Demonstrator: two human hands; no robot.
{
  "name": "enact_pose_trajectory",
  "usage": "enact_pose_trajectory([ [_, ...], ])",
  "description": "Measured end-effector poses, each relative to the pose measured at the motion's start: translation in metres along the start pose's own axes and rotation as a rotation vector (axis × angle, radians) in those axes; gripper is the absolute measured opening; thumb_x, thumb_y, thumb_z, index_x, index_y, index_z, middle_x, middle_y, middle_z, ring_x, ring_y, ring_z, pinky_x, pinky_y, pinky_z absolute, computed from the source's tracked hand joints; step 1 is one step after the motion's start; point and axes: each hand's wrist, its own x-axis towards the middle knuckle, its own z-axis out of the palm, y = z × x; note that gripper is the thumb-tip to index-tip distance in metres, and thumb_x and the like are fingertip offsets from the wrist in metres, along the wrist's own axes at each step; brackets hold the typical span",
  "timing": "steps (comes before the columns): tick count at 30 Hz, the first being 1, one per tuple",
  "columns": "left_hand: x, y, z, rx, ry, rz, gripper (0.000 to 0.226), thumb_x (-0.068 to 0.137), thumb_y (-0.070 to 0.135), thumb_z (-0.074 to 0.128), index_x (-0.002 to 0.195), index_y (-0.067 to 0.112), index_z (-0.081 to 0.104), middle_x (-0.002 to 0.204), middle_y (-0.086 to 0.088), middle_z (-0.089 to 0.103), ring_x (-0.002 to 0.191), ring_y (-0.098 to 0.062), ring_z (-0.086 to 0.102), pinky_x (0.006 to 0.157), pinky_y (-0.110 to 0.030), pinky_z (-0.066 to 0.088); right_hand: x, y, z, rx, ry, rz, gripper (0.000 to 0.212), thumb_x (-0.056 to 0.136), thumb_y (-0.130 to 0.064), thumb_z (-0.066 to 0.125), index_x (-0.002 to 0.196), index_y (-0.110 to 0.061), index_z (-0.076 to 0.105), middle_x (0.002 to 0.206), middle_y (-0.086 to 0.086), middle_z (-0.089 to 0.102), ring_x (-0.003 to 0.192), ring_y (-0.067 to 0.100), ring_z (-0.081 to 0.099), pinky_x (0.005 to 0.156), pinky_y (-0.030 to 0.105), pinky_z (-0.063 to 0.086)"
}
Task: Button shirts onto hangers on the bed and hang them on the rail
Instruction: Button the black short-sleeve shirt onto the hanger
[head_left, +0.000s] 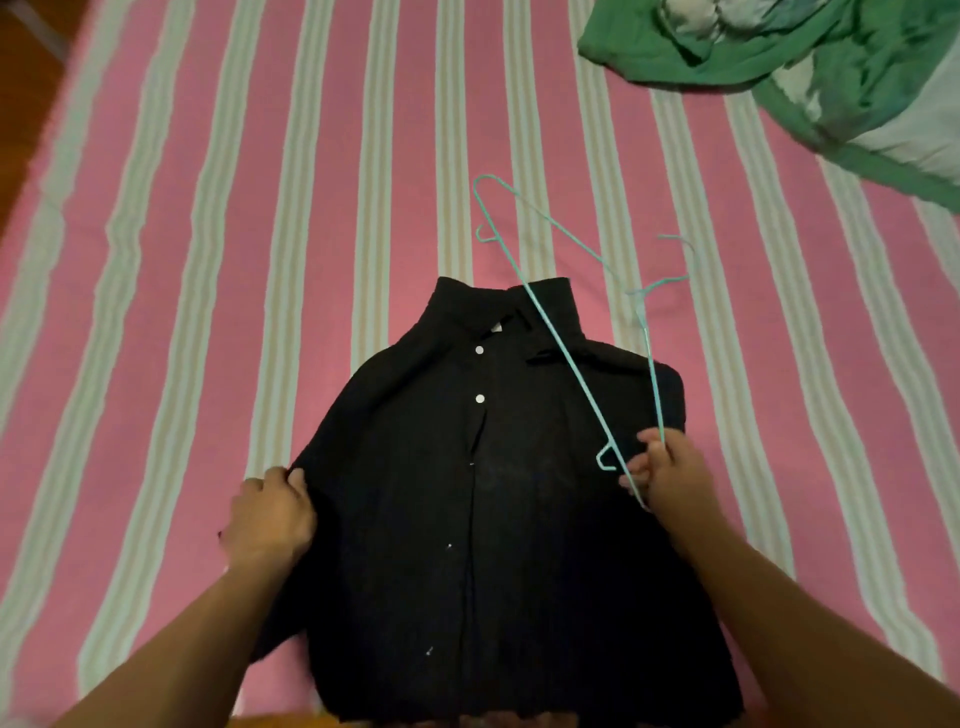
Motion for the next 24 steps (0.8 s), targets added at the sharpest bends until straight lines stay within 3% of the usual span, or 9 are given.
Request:
enact_pose_trajectory([
  [4, -0.003, -0.054, -0.008, 0.229, -0.085, 0.042, 0.026, 0.105, 0.039, 0.037, 0.111, 0.020, 0.053, 0.106, -0.012, 0.065, 0.097, -0.036, 0.060, 0.090, -0.047, 0.047, -0.014, 0.026, 0.012, -0.302, -0.016, -0.016, 0.016, 0.102, -0.012, 0.042, 0.100, -0.024, 0.052, 0.089, 0.006, 0.057, 0.082, 0.028, 0.057, 0.073, 0.038, 0.050],
  [6, 0.009, -0.072, -0.023, 0.195, -0.127, 0.037, 0.017, 0.104, 0.031, 0.042, 0.108, 0.019, 0.054, 0.106, -0.015, 0.067, 0.093, -0.037, 0.061, 0.082, -0.043, 0.046, -0.022, 0.027, 0.015, -0.393, 0.029, -0.050, 0.017, 0.103, -0.012, 0.041, 0.104, -0.027, 0.050, 0.089, 0.001, 0.059, 0.080, 0.028, 0.057, 0.071, 0.034, 0.044],
  [8, 0.032, -0.085, -0.050, 0.068, 0.002, -0.035, 0.020, 0.105, 0.027, 0.044, 0.105, 0.012, 0.058, 0.106, -0.026, 0.066, 0.093, -0.044, 0.061, 0.078, -0.045, 0.046, -0.028, 0.027, 0.016, -0.356, 0.099, -0.066, 0.020, 0.105, -0.014, 0.035, 0.101, -0.020, 0.053, 0.080, 0.006, 0.060, 0.074, 0.030, 0.058, 0.061, 0.032, 0.039],
  [11, 0.067, -0.089, -0.099, 0.100, 0.124, -0.179, 0.029, 0.103, 0.029, 0.048, 0.117, 0.006, 0.058, 0.121, -0.034, 0.057, 0.113, -0.052, 0.054, 0.093, -0.055, 0.046, -0.032, 0.029, 0.013, -0.367, 0.148, -0.082, 0.021, 0.106, -0.014, 0.034, 0.101, -0.017, 0.054, 0.076, 0.010, 0.060, 0.070, 0.032, 0.059, 0.059, 0.033, 0.040],
  [13, 0.070, -0.068, -0.112, 0.182, 0.199, -0.146, 0.037, 0.100, 0.031, 0.054, 0.124, 0.003, 0.054, 0.125, -0.034, 0.050, 0.119, -0.051, 0.047, 0.098, -0.057, 0.043, -0.035, 0.029, 0.011, -0.371, 0.171, -0.085, 0.021, 0.106, -0.014, 0.035, 0.102, -0.016, 0.055, 0.075, 0.011, 0.060, 0.070, 0.034, 0.059, 0.062, 0.036, 0.043],
  [15, 0.054, -0.023, -0.102, 0.116, 0.253, 0.121, 0.032, 0.097, 0.026, 0.058, 0.116, 0.001, 0.057, 0.113, -0.031, 0.053, 0.107, -0.050, 0.053, 0.089, -0.056, 0.048, -0.039, 0.027, 0.009, -0.383, 0.182, -0.088, 0.020, 0.106, -0.013, 0.036, 0.103, -0.013, 0.056, 0.077, 0.012, 0.060, 0.072, 0.035, 0.058, 0.063, 0.036, 0.039],
  [17, 0.022, 0.039, -0.070, 0.021, 0.162, 0.370, 0.021, 0.096, 0.026, 0.056, 0.104, 0.007, 0.059, 0.104, -0.020, 0.058, 0.097, -0.042, 0.059, 0.081, -0.051, 0.053, -0.047, 0.023, 0.005, -0.395, 0.201, -0.083, 0.018, 0.107, -0.012, 0.038, 0.101, -0.014, 0.055, 0.081, 0.010, 0.058, 0.072, 0.030, 0.052, 0.065, 0.036, 0.034],
  [19, -0.010, 0.102, -0.025, -0.006, 0.028, 0.480, 0.026, 0.097, 0.037, 0.055, 0.108, 0.013, 0.057, 0.111, -0.012, 0.058, 0.104, -0.034, 0.058, 0.084, -0.047, 0.052, -0.057, 0.020, -0.003, -0.418, 0.234, -0.090, 0.016, 0.107, -0.012, 0.039, 0.099, -0.018, 0.051, 0.085, 0.007, 0.054, 0.075, 0.026, 0.046, 0.069, 0.035, 0.032],
  [24, -0.022, 0.176, 0.045, 0.096, -0.071, 0.310, 0.046, 0.099, 0.040, 0.057, 0.133, 0.013, 0.040, 0.133, -0.013, 0.046, 0.123, -0.033, 0.048, 0.087, -0.050, 0.050, -0.062, 0.032, -0.036, -0.529, 0.220, -0.112, 0.015, 0.105, -0.014, 0.045, 0.090, -0.015, 0.050, 0.071, 0.002, 0.053, 0.061, 0.018, 0.043, 0.060, 0.036, 0.030],
])
